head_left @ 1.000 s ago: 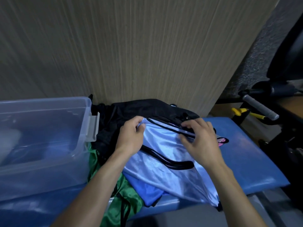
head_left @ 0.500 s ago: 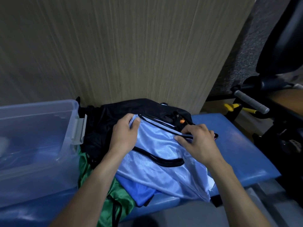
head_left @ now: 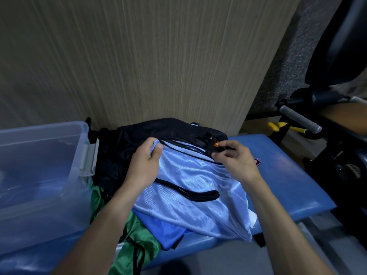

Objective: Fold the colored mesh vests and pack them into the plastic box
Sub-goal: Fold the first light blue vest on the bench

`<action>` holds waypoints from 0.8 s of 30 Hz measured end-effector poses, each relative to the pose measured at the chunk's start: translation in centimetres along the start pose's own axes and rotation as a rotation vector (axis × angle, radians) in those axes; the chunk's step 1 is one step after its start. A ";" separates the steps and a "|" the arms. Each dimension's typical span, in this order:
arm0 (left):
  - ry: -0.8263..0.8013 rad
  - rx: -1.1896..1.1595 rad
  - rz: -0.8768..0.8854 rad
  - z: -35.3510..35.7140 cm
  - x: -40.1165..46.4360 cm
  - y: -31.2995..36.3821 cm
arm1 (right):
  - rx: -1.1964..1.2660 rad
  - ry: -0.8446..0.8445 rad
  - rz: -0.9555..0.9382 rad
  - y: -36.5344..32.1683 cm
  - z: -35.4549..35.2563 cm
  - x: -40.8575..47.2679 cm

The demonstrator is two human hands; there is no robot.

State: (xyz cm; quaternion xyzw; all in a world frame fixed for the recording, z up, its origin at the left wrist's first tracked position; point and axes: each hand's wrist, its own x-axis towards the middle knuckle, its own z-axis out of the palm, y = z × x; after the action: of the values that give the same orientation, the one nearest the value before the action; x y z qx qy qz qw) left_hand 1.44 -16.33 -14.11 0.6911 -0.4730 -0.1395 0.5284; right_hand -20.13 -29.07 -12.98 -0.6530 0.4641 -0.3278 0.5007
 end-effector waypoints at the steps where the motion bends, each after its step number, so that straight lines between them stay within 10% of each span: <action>1: -0.001 -0.009 -0.005 0.0 0.0 -0.1 | 0.060 0.012 0.008 -0.2 0.2 0.2; 6: -0.002 -0.025 -0.029 -0.1 0.2 0.0 | 0.396 0.037 0.042 -1.6 0.8 1.4; 20: 0.119 0.011 -0.052 0.1 2.2 -1.3 | -0.533 0.060 -0.550 0.2 -2.5 -1.8; 24: 0.120 0.008 -0.072 0.1 2.2 -1.0 | -0.543 -0.255 -0.293 -1.0 -2.1 -4.5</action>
State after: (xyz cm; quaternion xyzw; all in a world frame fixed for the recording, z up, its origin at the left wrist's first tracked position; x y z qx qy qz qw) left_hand 3.04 -18.18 -14.35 0.7169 -0.4159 -0.1148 0.5477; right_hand -23.37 -25.50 -11.30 -0.8580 0.3695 -0.1764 0.3100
